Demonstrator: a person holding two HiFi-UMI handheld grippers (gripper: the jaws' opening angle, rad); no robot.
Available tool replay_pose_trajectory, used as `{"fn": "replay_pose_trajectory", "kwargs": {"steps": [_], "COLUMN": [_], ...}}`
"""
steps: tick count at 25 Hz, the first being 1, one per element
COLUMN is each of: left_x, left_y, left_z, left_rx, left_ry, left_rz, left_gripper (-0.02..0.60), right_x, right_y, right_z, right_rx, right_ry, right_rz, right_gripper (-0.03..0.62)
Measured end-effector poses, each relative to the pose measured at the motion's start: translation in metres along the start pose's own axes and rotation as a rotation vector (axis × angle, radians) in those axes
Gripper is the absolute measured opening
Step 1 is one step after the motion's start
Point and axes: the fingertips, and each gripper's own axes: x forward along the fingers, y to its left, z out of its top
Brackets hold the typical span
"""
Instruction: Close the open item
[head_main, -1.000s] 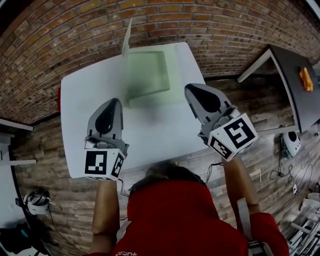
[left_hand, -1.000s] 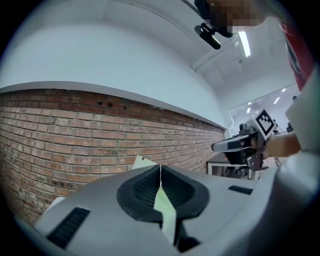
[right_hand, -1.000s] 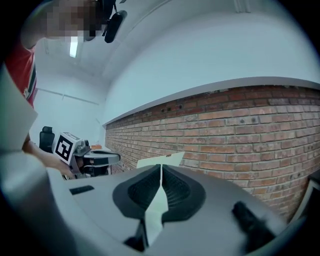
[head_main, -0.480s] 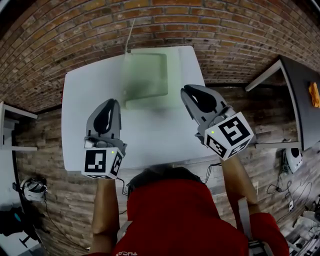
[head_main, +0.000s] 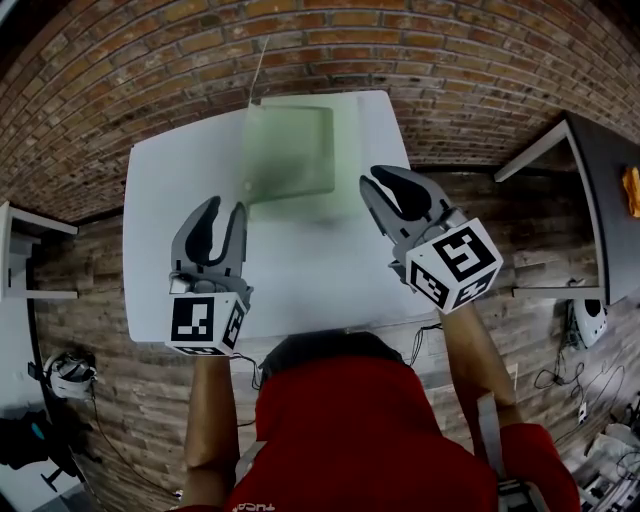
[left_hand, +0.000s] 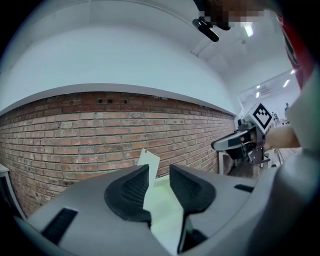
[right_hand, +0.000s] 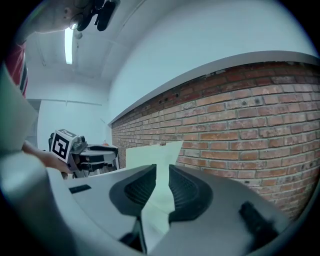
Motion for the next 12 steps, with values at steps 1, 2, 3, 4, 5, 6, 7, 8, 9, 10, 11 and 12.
{"fn": "replay_pose_trajectory", "kwargs": {"steps": [1, 2, 3, 4, 5, 6, 7, 8, 9, 10, 11, 12], "left_x": [0.001, 0.003, 0.005, 0.007, 0.009, 0.011, 0.013, 0.015, 0.017, 0.019, 0.021, 0.022], "left_y": [0.001, 0.003, 0.004, 0.004, 0.004, 0.004, 0.003, 0.003, 0.003, 0.003, 0.003, 0.004], "left_z": [-0.001, -0.003, -0.005, -0.007, -0.009, -0.01, -0.012, -0.013, -0.014, -0.016, -0.017, -0.018], "left_rx": [0.005, 0.01, 0.013, 0.016, 0.021, 0.028, 0.036, 0.044, 0.051, 0.058, 0.065, 0.071], "left_ry": [0.005, 0.01, 0.015, 0.021, 0.028, 0.035, 0.042, 0.048, 0.054, 0.06, 0.065, 0.069], "left_rz": [-0.003, -0.007, -0.012, -0.017, -0.024, -0.032, -0.039, -0.046, -0.052, -0.056, -0.06, -0.062], "left_gripper": [0.123, 0.127, 0.132, 0.137, 0.146, 0.153, 0.158, 0.167, 0.173, 0.178, 0.186, 0.189], "right_x": [0.002, 0.005, 0.007, 0.009, 0.011, 0.013, 0.015, 0.017, 0.019, 0.021, 0.022, 0.023], "right_y": [0.0, 0.0, 0.001, 0.0, 0.0, -0.002, -0.004, -0.006, -0.009, -0.011, -0.014, -0.016], "right_z": [-0.002, -0.005, -0.008, -0.011, -0.014, -0.017, -0.02, -0.023, -0.026, -0.028, -0.031, -0.035], "right_rx": [0.007, 0.013, 0.016, 0.019, 0.023, 0.029, 0.037, 0.047, 0.06, 0.074, 0.088, 0.101], "right_ry": [0.008, 0.016, 0.025, 0.035, 0.045, 0.055, 0.064, 0.07, 0.073, 0.076, 0.08, 0.083], "right_rz": [-0.001, -0.002, -0.005, -0.008, -0.014, -0.022, -0.031, -0.041, -0.051, -0.061, -0.07, -0.078], "right_gripper": [0.067, 0.081, 0.091, 0.102, 0.116, 0.13, 0.143, 0.152, 0.158, 0.163, 0.17, 0.173]}}
